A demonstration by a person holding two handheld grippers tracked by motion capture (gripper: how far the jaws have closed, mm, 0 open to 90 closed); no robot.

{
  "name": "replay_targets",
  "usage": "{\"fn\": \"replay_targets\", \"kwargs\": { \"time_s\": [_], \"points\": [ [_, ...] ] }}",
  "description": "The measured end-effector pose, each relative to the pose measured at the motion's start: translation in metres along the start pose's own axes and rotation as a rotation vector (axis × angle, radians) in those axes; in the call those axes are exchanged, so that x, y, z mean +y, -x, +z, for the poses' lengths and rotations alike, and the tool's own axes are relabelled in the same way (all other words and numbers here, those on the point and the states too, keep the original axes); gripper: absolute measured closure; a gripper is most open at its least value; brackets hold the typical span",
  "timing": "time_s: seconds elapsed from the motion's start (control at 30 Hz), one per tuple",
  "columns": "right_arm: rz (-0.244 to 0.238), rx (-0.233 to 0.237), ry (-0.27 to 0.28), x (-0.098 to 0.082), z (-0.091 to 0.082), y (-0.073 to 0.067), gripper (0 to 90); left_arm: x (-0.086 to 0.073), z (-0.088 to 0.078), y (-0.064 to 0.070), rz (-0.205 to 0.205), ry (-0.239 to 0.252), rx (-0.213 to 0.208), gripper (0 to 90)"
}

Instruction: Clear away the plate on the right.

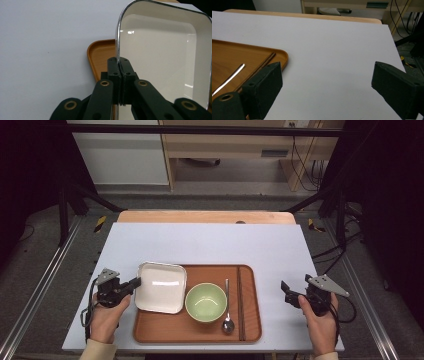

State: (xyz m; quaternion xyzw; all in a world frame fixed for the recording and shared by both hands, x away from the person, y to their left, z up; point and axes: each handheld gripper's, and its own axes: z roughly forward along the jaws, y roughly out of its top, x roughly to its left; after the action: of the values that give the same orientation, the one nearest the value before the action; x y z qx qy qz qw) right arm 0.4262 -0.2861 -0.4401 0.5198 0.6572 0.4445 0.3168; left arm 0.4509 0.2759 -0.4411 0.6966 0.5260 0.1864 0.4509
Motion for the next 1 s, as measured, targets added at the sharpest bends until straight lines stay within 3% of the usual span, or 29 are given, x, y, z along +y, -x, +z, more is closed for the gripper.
{"fn": "replay_targets", "kwargs": {
  "time_s": [0.2, 0.37, 0.7, 1.0],
  "points": [
    [0.029, 0.022, -0.013, -0.001, 0.003, 0.003, 9.6, 0.003, 0.013, 0.001, -0.011, -0.036, -0.009, 88.4],
    [0.037, 0.028, -0.021, -0.001, 0.003, 0.003, 9.2, 0.0, 0.019, 0.004, -0.004, -0.04, 0.012, 87.6],
    [0.096, 0.057, -0.039, -0.002, 0.006, 0.007, 9.2, -0.009, 0.021, 0.005, -0.031, -0.045, 0.0, 88.2],
    [0.091, 0.056, -0.036, -0.002, 0.005, 0.008, 9.2, -0.015, 0.026, 0.006, -0.014, -0.057, 0.003, 87.6]
  ]
}}
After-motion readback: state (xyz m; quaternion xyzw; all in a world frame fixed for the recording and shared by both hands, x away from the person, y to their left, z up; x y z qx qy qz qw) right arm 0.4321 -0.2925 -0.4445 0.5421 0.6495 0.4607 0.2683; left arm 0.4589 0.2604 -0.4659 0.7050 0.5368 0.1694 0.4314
